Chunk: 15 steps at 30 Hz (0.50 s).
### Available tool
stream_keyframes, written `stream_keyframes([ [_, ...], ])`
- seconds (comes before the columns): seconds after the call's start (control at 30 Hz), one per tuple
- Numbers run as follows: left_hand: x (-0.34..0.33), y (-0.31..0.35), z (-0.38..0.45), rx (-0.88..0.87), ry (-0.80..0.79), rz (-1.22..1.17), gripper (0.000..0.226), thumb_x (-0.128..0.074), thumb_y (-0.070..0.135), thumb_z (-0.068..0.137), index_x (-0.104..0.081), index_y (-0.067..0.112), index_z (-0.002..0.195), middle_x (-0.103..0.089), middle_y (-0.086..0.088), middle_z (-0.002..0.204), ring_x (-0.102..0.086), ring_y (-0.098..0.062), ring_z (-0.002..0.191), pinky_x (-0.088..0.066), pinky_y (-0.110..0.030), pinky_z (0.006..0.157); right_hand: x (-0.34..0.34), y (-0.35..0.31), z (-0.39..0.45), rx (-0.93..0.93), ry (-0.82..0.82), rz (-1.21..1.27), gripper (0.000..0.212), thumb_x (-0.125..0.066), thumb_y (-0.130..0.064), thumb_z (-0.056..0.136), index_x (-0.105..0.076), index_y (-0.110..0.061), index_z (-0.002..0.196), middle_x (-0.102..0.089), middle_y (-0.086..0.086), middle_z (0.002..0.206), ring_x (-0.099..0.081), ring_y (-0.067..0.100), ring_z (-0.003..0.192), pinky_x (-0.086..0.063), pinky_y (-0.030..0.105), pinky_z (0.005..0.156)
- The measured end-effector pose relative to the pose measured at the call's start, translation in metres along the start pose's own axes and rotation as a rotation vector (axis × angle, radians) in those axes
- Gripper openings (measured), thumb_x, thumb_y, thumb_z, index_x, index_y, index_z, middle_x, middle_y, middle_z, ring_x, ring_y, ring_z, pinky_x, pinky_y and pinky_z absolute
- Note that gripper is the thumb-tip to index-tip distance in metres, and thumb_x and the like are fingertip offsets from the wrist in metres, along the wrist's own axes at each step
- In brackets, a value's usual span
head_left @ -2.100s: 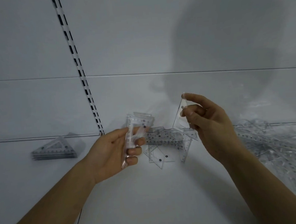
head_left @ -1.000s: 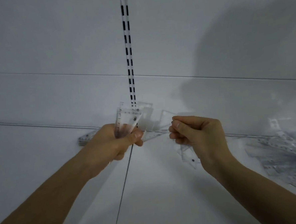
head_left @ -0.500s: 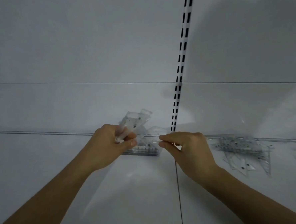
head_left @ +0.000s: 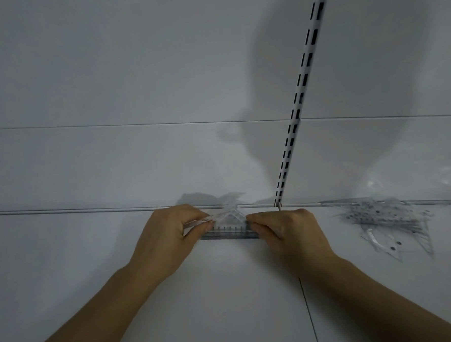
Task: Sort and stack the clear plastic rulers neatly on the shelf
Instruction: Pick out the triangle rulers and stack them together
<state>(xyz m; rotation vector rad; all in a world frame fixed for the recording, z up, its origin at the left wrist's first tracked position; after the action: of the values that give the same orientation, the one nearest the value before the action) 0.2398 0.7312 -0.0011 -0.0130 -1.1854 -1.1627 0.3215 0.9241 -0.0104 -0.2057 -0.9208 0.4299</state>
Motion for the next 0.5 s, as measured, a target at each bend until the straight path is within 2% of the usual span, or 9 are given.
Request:
stream_keyframes([
  [0.1, -0.006, -0.005, -0.002, 0.011, -0.055, 0.042, 0.026, -0.062, 0.049, 0.088, -0.077, 0.028, 0.092, -0.070, 0.020, 0.087, -0.065, 0.001, 0.082, -0.050, -0.022, 0.074, -0.004, 0.003, -0.003, 0.003, -0.049, -0.017, 0.020, -0.059, -0.033, 0.094, -0.074, -0.022, 0.088, -0.074, -0.005, 0.079, -0.069, 0.018, 0.065, -0.055, 0.034, 0.057],
  [0.2, -0.009, -0.006, -0.003, -0.009, -0.076, 0.072, 0.030, -0.057, 0.049, 0.088, -0.078, 0.029, 0.091, -0.069, 0.018, 0.086, -0.064, -0.002, 0.078, -0.054, -0.034, 0.069, -0.003, 0.002, -0.003, 0.040, -0.082, -0.029, 0.022, -0.057, -0.039, 0.096, -0.074, -0.026, 0.090, -0.073, -0.010, 0.080, -0.068, 0.012, 0.069, -0.054, 0.031, 0.060],
  [0.27, -0.010, -0.006, -0.003, -0.013, -0.065, 0.089, 0.024, -0.061, 0.045, 0.088, -0.078, 0.029, 0.089, -0.068, 0.018, 0.083, -0.063, -0.003, 0.075, -0.054, -0.037, 0.064, -0.004, -0.001, -0.003, 0.065, -0.063, -0.067, 0.024, -0.056, -0.039, 0.095, -0.075, -0.026, 0.088, -0.074, -0.008, 0.080, -0.070, 0.014, 0.069, -0.055, 0.032, 0.057],
  [0.37, -0.007, -0.012, -0.004, 0.011, -0.025, 0.114, 0.031, -0.057, 0.055, 0.086, -0.077, 0.032, 0.088, -0.070, 0.018, 0.081, -0.065, -0.006, 0.075, -0.055, -0.040, 0.066, -0.007, -0.005, -0.001, 0.075, -0.072, -0.079, 0.025, -0.054, -0.037, 0.096, -0.075, -0.025, 0.088, -0.073, -0.007, 0.076, -0.067, 0.017, 0.064, -0.053, 0.032, 0.055],
  [0.5, -0.001, -0.014, -0.005, 0.032, 0.022, 0.154, 0.036, -0.054, 0.062, 0.082, -0.075, 0.033, 0.082, -0.071, 0.017, 0.075, -0.066, -0.010, 0.070, -0.055, -0.039, 0.063, -0.009, -0.006, 0.001, 0.046, -0.099, 0.013, 0.015, -0.063, -0.030, 0.094, -0.077, -0.025, 0.092, -0.075, -0.010, 0.084, -0.068, 0.010, 0.073, -0.053, 0.030, 0.066],
])
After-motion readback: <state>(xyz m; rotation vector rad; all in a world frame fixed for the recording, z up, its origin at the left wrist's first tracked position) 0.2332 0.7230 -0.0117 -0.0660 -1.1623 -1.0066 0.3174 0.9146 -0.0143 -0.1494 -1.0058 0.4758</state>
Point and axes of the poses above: each hand's wrist, its own z-axis towards the middle knuckle, its own x-axis out of the back of the hand, y = z × x, the point moved 8 cm from there along z, towards the middle knuckle
